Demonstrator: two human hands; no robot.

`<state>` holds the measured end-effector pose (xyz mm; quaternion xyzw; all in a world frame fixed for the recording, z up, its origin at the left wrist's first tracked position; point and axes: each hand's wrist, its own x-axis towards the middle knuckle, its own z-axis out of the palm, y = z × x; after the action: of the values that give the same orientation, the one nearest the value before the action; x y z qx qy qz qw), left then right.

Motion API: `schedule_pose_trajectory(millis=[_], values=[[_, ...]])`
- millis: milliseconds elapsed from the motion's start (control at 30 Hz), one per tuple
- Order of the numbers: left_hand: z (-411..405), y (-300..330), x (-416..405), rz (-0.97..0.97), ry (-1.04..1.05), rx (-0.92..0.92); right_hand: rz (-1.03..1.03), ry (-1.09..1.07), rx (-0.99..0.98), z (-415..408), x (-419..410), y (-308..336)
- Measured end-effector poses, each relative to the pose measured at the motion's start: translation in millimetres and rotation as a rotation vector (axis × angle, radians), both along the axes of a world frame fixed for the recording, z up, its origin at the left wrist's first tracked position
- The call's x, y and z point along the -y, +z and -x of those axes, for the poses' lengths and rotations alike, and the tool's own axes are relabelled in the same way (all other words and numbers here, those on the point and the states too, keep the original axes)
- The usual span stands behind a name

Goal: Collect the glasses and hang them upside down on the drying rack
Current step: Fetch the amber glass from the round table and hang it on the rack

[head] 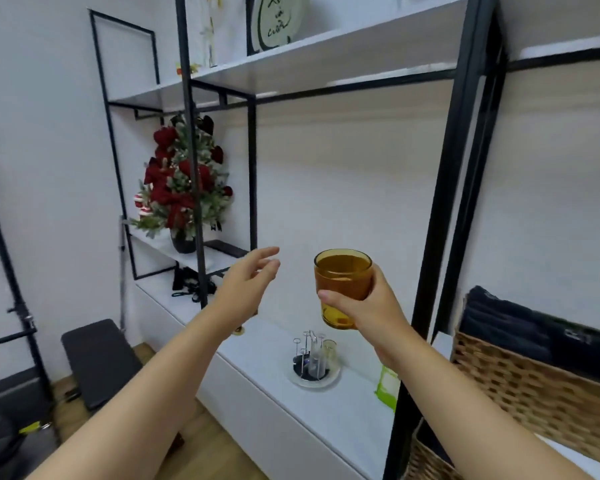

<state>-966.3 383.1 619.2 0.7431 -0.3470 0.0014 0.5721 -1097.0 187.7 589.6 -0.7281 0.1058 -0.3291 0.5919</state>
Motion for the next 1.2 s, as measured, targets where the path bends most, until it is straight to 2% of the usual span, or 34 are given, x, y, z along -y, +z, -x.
schedule_pose_trajectory(millis=[200,333,533,733,1000,1200], values=[[-72,10,-9,-0.007,0.114,0.059,0.018,0.078,0.006,-94,20,3],[-124,-7,-11,0.016,0.098,0.035,0.036,0.077,-0.011,-149,25,-4],[-239,-27,6,-0.005,-0.012,-0.002,-0.004,-0.032,-0.017,-247,24,-20],[-333,-9,40,-0.077,-0.191,0.049,-0.062,-0.192,0.023,-330,22,-25],[-375,-9,128,-0.086,-0.38,0.137,-0.028,-0.339,-0.031,-383,47,-42],[-404,-18,179,-0.151,-0.393,0.152,-0.045,-0.345,-0.008,-421,87,-52]])
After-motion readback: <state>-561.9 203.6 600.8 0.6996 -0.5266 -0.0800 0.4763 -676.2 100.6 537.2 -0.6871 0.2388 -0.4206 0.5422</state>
